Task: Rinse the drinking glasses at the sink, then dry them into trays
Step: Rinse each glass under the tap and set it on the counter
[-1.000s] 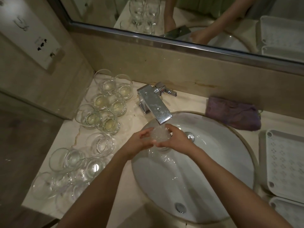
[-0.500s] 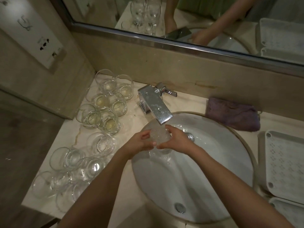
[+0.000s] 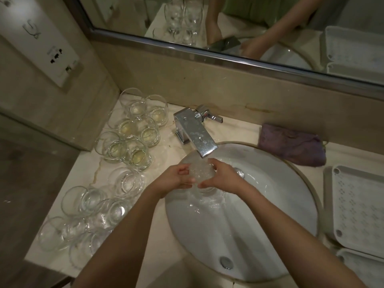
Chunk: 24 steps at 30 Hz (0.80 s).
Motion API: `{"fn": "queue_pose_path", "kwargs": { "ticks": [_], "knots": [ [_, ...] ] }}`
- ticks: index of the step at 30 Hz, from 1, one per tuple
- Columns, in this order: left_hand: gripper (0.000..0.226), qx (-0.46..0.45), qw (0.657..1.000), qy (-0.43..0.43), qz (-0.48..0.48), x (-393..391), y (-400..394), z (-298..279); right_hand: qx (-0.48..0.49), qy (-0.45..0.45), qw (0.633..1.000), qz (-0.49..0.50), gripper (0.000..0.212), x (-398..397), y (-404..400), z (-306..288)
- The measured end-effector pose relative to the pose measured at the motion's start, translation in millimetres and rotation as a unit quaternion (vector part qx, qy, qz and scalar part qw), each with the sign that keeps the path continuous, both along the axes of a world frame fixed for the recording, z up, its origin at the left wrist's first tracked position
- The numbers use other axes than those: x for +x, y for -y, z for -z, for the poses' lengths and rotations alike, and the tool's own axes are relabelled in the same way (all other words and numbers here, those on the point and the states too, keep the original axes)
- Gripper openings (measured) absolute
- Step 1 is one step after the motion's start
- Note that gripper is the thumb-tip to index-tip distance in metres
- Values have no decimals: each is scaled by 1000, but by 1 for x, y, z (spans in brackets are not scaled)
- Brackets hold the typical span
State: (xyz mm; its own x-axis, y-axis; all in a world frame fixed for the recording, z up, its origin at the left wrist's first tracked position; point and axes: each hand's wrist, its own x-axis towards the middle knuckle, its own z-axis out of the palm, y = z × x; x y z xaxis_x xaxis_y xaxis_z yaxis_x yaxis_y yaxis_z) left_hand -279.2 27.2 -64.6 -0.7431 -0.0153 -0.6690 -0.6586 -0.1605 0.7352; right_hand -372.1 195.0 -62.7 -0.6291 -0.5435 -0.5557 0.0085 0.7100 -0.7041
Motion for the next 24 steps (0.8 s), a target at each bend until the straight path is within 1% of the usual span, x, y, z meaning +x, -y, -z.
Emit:
{"fn": "queue_pose_path", "kwargs": {
  "ticks": [2,5,7,9,11,12,13,14,15,17,20,22,24],
  "knots": [
    [51,-24,1000,-7,10,-4,-7,-3,-2,23,1000,1,79,-7,-5,-2],
    [56,-93,993,-68,27,-14,-23,-11,-91,41,989,107,72,10,-19,8],
    [64,-100,990,-89,33,-16,-28,-10,-133,8,979,156,72,28,-22,16],
    [66,-84,992,-87,23,-12,-25,-5,-120,-58,982,132,71,34,-17,20],
    [65,-72,994,-77,-1,-5,-20,2,-66,-113,990,48,82,26,-8,20],
    [63,-71,995,-75,-11,-1,-18,5,-32,-122,992,7,86,21,-5,16],
    [60,-76,994,-76,-14,1,-16,7,-12,-117,993,-14,89,16,-2,13],
    [59,-86,993,-81,-11,1,-15,8,-11,-96,995,-10,90,12,-1,11],
    [59,-94,992,-87,-4,0,-15,7,-29,-65,997,16,90,10,-1,9],
    [61,-112,989,-92,19,-7,-14,4,-69,1,994,91,89,12,-4,8],
    [56,-147,983,-98,47,-14,-17,-3,-138,78,969,191,76,20,-7,8],
    [49,-165,981,-100,30,-13,-17,1,-153,100,953,243,67,25,-5,6],
    [46,-187,977,-99,15,-7,-15,9,-156,145,927,309,66,28,0,6]
  ]
}}
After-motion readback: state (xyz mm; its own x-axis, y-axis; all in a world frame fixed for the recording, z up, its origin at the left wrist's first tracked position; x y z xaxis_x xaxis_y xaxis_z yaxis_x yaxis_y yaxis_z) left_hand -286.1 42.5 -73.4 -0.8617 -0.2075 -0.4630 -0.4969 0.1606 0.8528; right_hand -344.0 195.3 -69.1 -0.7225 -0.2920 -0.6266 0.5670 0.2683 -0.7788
